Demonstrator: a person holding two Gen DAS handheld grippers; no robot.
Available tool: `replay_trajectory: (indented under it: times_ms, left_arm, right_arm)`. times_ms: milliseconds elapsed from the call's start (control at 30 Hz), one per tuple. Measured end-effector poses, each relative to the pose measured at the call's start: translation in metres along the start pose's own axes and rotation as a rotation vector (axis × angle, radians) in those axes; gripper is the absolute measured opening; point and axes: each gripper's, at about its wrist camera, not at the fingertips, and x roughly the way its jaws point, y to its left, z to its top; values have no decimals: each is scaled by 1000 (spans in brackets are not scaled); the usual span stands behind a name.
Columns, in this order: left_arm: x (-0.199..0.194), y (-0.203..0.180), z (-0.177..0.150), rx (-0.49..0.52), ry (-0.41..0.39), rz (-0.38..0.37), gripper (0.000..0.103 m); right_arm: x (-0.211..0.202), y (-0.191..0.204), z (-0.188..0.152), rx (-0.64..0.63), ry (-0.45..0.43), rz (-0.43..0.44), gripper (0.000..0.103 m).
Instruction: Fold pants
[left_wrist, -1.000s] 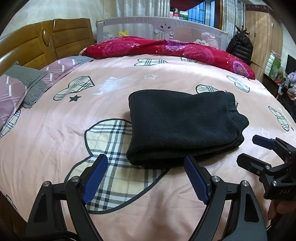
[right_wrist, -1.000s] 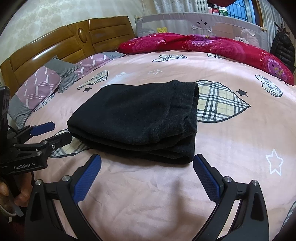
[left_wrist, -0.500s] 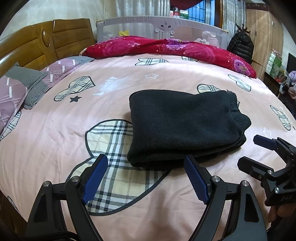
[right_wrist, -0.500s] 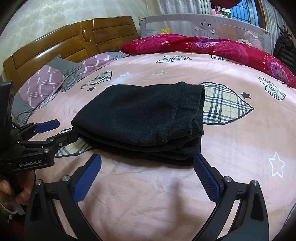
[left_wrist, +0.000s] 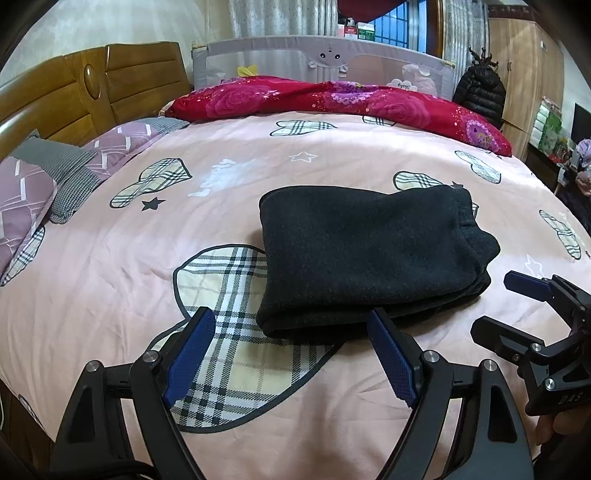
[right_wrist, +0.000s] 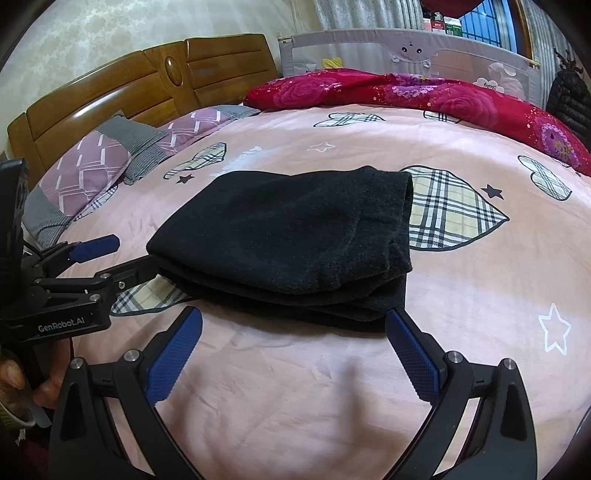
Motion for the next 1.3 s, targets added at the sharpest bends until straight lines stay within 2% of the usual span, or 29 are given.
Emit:
replay_trajectory:
  times_ms: [667,1300]
  left_arm:
    - [-5,-4,5,21,-17,7,85]
    - [-12,-1,19,-5,-35,1,85]
  right_arm:
    - [-4,-1,6,12,-15,1,100]
    - [-12,-6,17,23,-44,0,100]
